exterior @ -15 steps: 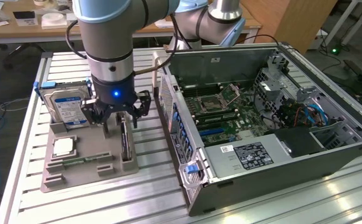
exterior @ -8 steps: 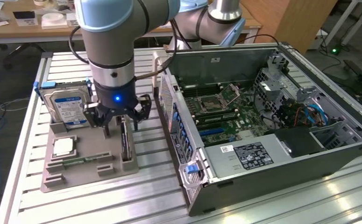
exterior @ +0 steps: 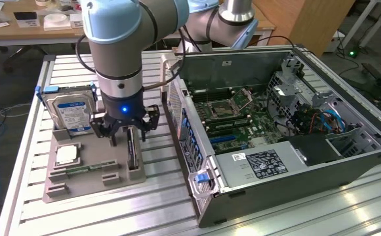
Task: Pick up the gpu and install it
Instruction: 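Pick up the gpu and move the gpu toward the slot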
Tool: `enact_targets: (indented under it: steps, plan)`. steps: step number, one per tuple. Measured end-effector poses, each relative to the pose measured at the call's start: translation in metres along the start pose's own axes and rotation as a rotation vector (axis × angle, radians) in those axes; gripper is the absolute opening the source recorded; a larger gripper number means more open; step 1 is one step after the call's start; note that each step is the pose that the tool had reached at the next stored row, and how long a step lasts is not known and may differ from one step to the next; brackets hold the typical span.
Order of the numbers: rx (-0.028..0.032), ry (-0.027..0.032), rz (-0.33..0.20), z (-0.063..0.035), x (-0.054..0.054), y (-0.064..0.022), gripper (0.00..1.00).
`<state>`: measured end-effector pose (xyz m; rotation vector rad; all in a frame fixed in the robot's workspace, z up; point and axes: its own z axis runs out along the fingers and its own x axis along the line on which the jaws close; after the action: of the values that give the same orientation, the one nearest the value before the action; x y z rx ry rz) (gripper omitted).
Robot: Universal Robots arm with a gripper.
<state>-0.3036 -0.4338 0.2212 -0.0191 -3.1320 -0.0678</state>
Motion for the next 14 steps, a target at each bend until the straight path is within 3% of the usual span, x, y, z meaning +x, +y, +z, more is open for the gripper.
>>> enact_targets:
  steps: [9,14]
  plan:
    - [0.0023,0.0005,0.016,0.0157,0.000,0.0030,0.72]
    - [0.0026,0.0004,0.019,0.0161,0.000,0.0031,0.72]
